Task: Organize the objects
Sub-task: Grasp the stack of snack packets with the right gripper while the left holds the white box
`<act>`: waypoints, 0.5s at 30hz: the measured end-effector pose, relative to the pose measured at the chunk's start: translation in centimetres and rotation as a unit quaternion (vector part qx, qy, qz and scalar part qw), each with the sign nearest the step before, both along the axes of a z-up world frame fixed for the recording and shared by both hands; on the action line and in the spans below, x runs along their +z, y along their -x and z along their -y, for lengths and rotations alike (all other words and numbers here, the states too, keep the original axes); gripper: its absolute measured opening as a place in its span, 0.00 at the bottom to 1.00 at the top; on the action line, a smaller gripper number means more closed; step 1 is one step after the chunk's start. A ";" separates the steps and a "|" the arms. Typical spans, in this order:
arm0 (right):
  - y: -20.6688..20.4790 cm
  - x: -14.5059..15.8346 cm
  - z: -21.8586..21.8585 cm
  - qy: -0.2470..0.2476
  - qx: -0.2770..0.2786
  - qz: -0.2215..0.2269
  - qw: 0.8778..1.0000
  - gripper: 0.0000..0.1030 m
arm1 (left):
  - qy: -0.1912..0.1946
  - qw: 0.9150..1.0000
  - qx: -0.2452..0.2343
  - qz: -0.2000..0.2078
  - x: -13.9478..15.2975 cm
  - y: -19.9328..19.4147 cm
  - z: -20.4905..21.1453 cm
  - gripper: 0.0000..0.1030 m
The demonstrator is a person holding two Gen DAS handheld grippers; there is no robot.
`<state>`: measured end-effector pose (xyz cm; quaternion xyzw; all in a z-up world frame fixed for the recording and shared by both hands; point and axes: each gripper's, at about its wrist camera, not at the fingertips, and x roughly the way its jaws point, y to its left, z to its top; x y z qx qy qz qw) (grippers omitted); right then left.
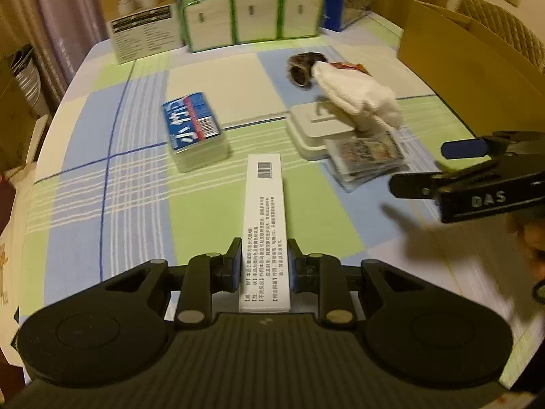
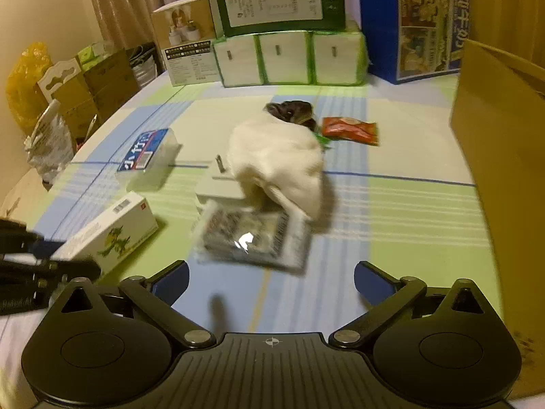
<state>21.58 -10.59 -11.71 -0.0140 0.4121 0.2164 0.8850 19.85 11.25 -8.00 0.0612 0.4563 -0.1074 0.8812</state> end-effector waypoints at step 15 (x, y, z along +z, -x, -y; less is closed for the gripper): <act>-1.0 -2.8 -3.8 0.052 -0.008 0.054 0.997 0.82 | 0.026 1.000 0.016 -0.001 -0.7 -0.2 -1.5 0.24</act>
